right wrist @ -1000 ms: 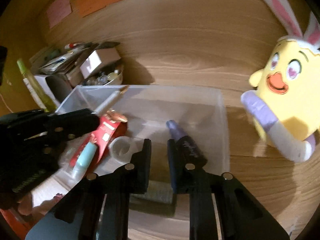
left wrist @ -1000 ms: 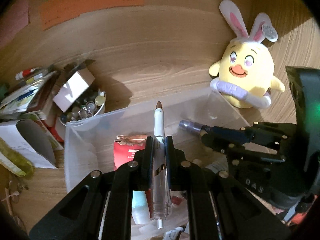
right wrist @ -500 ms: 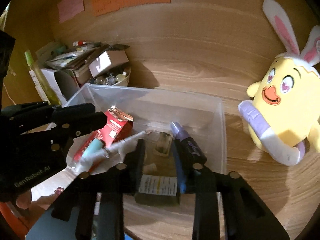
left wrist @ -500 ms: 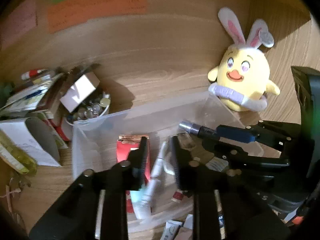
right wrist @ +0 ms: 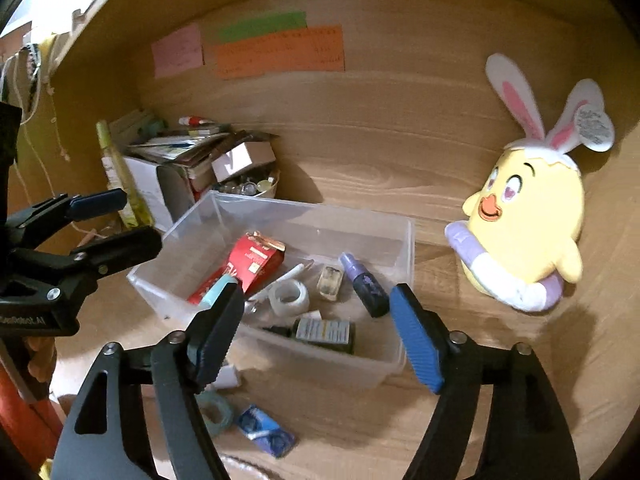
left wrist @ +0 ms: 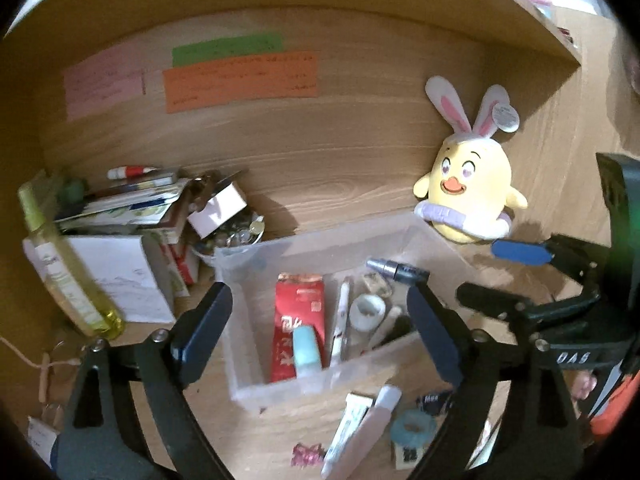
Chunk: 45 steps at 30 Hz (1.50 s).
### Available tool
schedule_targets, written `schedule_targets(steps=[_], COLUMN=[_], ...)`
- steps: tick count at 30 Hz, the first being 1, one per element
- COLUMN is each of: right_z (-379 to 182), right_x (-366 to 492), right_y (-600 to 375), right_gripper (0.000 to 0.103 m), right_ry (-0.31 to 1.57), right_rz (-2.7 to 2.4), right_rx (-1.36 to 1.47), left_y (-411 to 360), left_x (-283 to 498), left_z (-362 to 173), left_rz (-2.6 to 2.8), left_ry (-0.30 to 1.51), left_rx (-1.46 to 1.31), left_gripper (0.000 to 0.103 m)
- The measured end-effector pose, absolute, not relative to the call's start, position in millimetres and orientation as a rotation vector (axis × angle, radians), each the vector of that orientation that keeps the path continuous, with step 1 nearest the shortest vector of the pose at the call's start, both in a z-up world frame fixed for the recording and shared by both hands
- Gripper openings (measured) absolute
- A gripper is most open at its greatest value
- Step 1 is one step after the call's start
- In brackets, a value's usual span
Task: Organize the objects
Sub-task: 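Grasp the pink tube with the left tool while the right tool grasps the blue Max box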
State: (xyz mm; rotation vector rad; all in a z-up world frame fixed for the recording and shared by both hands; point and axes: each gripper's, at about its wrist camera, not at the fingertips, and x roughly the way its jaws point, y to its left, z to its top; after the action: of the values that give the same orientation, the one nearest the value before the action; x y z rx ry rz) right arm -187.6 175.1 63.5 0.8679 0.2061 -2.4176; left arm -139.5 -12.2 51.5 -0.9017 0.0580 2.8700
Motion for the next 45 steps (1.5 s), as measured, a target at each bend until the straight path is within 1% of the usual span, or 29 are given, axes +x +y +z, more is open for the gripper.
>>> schedule_targets(steps=[6, 9, 16, 17, 21, 22, 24, 26, 27, 30, 32, 34, 37, 41, 45], right_z=[49.3, 31.8, -17.9, -22.0, -33.2, -34.7, -37.2, -39.7, -40.7, -41.1, -41.2, -41.2, -41.2, -41.7, -41.2], right_x=[-165.7, -159.9, -148.4, -147.2, -145.9, -146.4, -147.2, -147.6, -148.2, -148.7, -149.1, -149.6, -148.6, -146.6, -141.6], right_y=[181.3, 182.6, 178.1, 177.9, 174.7, 172.9, 169.1, 165.5, 163.9, 160.3, 159.0, 158.8, 160.9, 162.5, 166.6], right_gripper=[0.074, 0.074, 0.074, 0.074, 0.074, 0.073, 0.073, 0.067, 0.060, 0.052, 0.046, 0.035, 0.026, 0.025, 0.025], right_ry=[0.214, 0.216, 0.307, 0.316, 0.345, 0.347, 0.354, 0.360, 0.363, 0.377, 0.377, 0.377, 0.374, 0.380, 0.387], right_rz=[-2.378, -2.338, -2.245, -2.236, -2.197, -2.186, -2.168, -2.161, -2.155, -2.157, -2.158, -2.160, -2.165, -2.172, -2.174], right_rx=[0.895, 0.954, 1.103, 1.113, 1.137, 1.139, 1.144, 1.143, 1.145, 1.136, 1.128, 1.123, 1.120, 1.110, 1.103], left_y=[-17.5, -18.3, -11.1, -10.0, -4.8, -4.0, -2.2, 0.0, 0.7, 3.6, 6.1, 7.8, 11.7, 18.4, 20.8], left_x=[-113.7, -106.9, -96.0, -94.8, -96.0, -96.8, -98.4, -98.4, -98.1, -95.1, -91.7, -88.8, -85.7, -87.7, -98.0], left_z=[27.7, 8.0, -32.1, -37.0, -52.3, -55.1, -60.6, -63.3, -63.5, -62.5, -60.3, -57.9, -54.1, -53.7, -56.9], left_rz=[2.830, 2.801, 2.736, 2.723, 2.657, 2.646, 2.623, 2.611, 2.609, 2.591, 2.590, 2.586, 2.590, 2.563, 2.540], left_ry=[0.073, 0.067, 0.086, 0.086, 0.078, 0.072, 0.065, 0.066, 0.068, 0.073, 0.088, 0.099, 0.120, 0.157, 0.138], left_rx=[-0.994, -1.071, -1.180, -1.190, -1.248, -1.258, -1.280, -1.286, -1.285, -1.275, -1.260, -1.246, -1.228, -1.221, -1.257], left_gripper=[0.091, 0.091, 0.091, 0.088, 0.069, 0.068, 0.057, 0.051, 0.047, 0.040, 0.038, 0.037, 0.037, 0.037, 0.032])
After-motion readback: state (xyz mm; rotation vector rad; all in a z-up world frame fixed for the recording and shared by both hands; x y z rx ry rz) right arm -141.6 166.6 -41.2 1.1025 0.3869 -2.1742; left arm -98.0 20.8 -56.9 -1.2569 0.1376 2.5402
